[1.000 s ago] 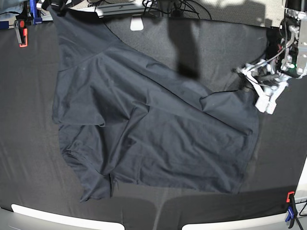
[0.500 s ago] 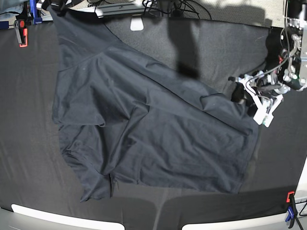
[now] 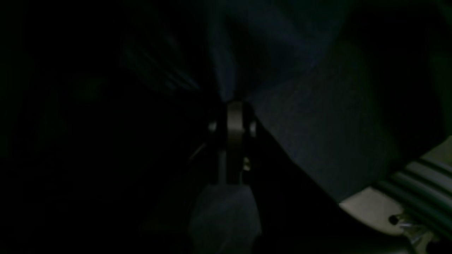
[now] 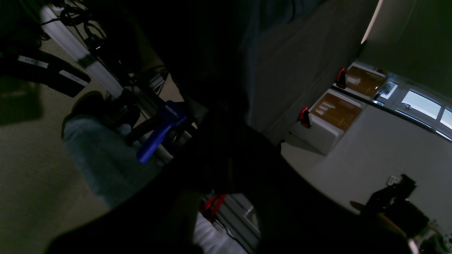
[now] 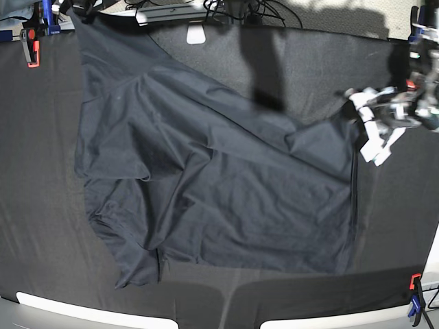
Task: Layout the t-shirt on the table in an organized manner, then fold the t-shirt properly
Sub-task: 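Drag the shirt's side edge with the left gripper away from the shirt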
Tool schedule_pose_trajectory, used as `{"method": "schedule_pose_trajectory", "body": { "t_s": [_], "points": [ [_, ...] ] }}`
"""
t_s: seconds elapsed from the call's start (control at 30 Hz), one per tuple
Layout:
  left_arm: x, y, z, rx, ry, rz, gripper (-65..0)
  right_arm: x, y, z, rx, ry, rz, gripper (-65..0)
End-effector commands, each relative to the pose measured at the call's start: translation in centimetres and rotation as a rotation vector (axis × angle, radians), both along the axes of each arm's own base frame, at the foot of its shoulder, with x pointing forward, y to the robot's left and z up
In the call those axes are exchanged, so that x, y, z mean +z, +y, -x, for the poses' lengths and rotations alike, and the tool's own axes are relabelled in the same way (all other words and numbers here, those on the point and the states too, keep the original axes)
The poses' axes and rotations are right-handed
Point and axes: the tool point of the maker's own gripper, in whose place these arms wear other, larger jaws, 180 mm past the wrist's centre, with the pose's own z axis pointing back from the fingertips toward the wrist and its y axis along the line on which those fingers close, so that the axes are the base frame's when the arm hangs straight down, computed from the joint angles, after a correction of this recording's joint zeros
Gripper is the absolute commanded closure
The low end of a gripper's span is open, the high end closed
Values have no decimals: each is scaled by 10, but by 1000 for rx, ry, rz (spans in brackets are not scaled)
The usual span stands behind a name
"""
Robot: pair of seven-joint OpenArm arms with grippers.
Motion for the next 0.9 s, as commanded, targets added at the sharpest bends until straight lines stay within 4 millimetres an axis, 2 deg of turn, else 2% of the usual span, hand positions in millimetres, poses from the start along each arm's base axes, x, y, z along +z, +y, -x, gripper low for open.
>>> {"method": "schedule_pose_trajectory", "body": {
  "t_s": [0.0,0.27,0.37,0.47,0.6,0.77,0.87],
  "points": [
    [12,10,-7,-13,-29,-20,0,7,0,-1,-1,-19,0,0],
    [25,55,-8,-28,-17,-152,0,7,0,-1,-1,-18,0,0],
    [38,72,-20,-28,-56,-208,0,7,-1,-2,7,-18,3,0],
    [56,79,-42,-22,-125,-235,0,7,-2,-3,18,-20,7,0],
    [76,71,-68,-10,-213,-206,0,8,-2,-3,20,-21,7,0],
    [77,43,-84,7,-310,-116,0,8,-2,-4,11,-31,1,0],
    [80,24,-100,23,-430,-81,0,12,-3,-7,-29,-74,-28,0]
  ]
}}
